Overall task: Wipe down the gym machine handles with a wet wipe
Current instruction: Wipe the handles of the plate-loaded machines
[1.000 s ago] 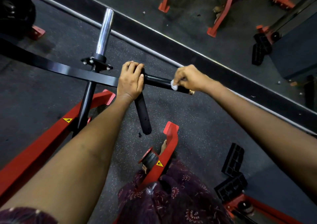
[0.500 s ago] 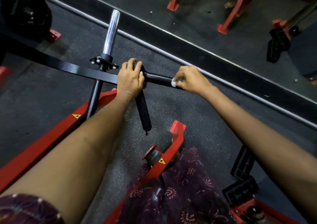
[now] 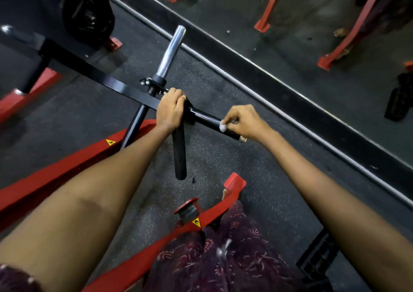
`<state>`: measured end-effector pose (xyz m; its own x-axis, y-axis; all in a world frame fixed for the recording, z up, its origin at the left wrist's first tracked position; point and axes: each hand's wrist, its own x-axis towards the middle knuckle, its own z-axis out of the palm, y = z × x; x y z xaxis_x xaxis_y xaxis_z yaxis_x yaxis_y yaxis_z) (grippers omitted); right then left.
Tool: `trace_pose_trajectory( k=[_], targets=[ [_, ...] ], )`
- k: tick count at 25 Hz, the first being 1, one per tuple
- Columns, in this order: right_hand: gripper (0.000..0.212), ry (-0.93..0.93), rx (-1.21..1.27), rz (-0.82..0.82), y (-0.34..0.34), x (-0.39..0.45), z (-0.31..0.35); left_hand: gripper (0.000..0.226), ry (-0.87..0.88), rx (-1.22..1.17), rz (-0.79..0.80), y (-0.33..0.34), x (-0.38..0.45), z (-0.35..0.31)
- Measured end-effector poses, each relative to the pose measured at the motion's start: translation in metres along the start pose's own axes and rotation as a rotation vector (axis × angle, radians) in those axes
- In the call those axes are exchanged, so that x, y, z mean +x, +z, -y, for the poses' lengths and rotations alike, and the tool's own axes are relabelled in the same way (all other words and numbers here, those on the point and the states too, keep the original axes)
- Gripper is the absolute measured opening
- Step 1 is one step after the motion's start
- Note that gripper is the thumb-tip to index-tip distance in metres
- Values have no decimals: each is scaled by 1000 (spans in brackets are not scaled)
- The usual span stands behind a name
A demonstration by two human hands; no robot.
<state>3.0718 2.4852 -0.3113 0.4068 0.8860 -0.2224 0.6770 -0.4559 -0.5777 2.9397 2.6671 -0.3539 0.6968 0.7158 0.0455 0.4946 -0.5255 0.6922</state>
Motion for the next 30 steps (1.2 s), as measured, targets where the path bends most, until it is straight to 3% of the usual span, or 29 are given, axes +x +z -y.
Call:
trace_pose_trajectory(
  k=[3,6,8,13,20,24,26,30],
  targets=[
    [12,25,5,109,-18,6,-16,38,-331,9,-82,3,15,-17],
    [12,10,99,46,-7,17,-13,36,-481,90,-78,-2,32,-24],
    [12,3,161,25,-3,17,-17,35,-503,101,-53,-4,38,-25],
    [13,94,322,219,-19,32,-42,35,-551,57,-32,4,42,-16],
    [18,86,691,145,32,91,-3,34,-621,71,-61,9,46,-11],
    [21,43,616,484,-5,84,-41,28,-632,53,-92,10,45,-9],
    [16,80,602,572,-14,85,-52,24,-614,66,-119,10,44,-13],
    [16,109,693,345,16,100,-14,22,-531,72,-191,8,42,-17]
  ],
)
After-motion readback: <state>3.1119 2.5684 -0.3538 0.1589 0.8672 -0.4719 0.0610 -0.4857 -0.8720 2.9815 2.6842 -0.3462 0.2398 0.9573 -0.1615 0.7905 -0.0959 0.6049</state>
